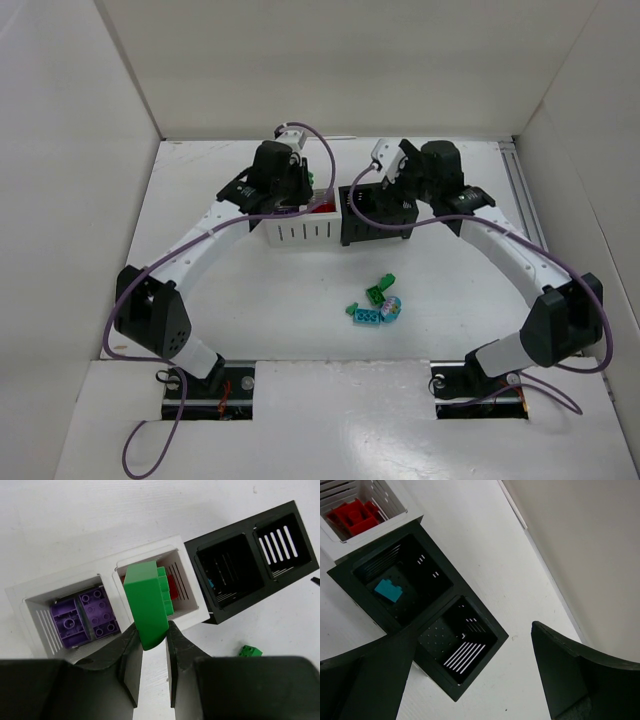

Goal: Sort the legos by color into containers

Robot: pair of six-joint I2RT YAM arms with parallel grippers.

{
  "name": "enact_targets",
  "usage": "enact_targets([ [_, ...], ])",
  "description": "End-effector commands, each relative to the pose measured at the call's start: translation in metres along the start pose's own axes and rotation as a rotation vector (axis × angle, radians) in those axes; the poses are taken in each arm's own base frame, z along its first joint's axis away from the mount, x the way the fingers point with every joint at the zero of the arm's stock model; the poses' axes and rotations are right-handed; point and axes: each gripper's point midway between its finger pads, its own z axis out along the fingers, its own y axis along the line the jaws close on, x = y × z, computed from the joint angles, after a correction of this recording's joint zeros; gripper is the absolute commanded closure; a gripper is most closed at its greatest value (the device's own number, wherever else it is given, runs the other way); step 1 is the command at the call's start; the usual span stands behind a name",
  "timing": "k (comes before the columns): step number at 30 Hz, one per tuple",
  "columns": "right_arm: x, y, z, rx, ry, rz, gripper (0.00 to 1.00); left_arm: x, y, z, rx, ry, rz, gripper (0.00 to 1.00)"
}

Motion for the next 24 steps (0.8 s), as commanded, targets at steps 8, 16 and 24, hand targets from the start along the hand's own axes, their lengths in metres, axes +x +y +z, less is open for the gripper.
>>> enact_targets([
  [8, -0.036, -0.001, 0.004, 0.037, -0.061, -0.007, 0.0, -0.005, 0.036, -0.025, -0.153, -0.051, -0.113, 1.0],
  [16, -0.034, -0.003, -0.007, 0.058, -0.053, -0.007, 0.0, -0.001, 0.038, -0.031, -0.163, -0.065, -0.14, 1.0],
  [24, -0.021, 0.001, -0.008, 0.046, -0.009, 0.014, 0.0, 0.0, 0.044, -0.035, -0.2, -0.068, -0.149, 1.0],
])
